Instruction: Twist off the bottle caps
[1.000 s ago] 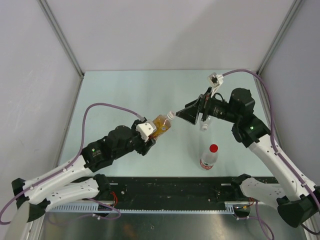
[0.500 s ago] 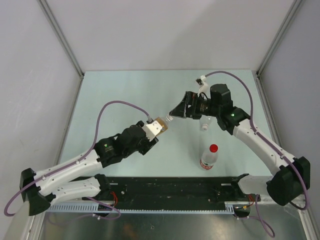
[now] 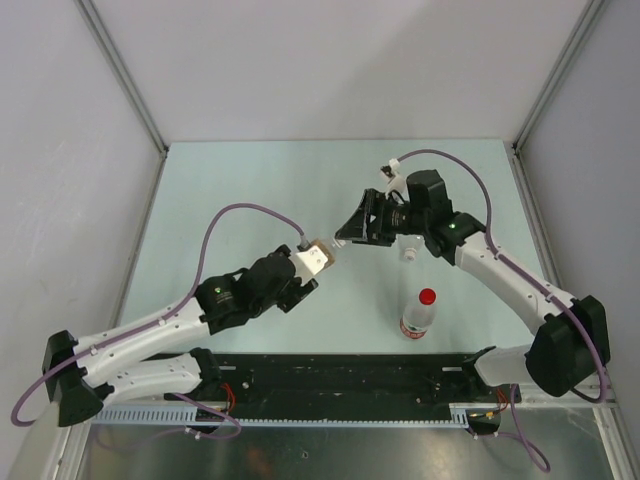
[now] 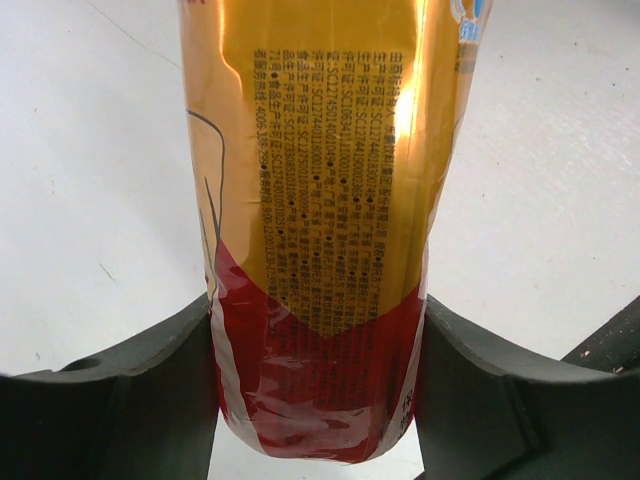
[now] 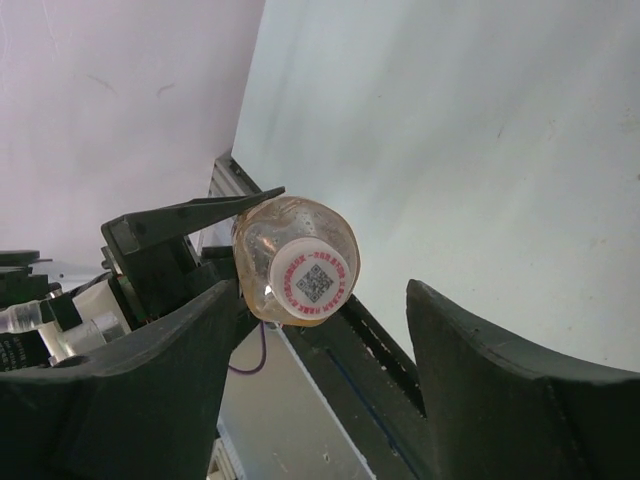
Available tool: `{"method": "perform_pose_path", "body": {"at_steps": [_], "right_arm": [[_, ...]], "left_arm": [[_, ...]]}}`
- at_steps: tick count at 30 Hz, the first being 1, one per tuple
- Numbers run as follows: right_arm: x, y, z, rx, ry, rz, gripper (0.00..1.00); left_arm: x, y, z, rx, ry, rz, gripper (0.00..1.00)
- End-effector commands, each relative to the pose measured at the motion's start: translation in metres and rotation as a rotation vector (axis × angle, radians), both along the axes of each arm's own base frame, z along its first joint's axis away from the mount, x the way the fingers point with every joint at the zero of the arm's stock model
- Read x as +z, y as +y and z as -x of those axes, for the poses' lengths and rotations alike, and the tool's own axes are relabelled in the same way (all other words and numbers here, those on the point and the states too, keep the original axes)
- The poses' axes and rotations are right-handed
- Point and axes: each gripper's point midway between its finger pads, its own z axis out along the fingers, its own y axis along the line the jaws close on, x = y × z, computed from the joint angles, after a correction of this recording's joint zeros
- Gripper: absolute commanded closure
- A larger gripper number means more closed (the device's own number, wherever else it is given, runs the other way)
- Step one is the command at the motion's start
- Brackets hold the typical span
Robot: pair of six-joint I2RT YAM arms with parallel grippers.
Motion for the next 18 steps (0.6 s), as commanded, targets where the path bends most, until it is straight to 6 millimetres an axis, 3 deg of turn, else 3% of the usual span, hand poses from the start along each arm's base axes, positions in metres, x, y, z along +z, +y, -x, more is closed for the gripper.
{"method": "perform_pose_path", "body": {"at_steps": [1, 9, 18], "right_arm": [[0.0167, 0.0137, -0.0006, 0.039, -0.007, -0.06, 0.3], [0.0131, 0.0197, 0.0011, 0.06, 0.012, -0.069, 0.49], [0.0123, 0.0128, -0.0043, 0.048, 0.014, -0.067, 0.56]], "left_arm": [[0.0209, -0.007, -0.0061, -0.003, -0.051, 0.024, 1.0], [0.0196, -0.0089, -0.0037, -0.015, -0.046, 0.02, 1.0], [0.0187, -0.0106, -0.0019, -0.024, -0.042, 0.019, 1.0]]}}
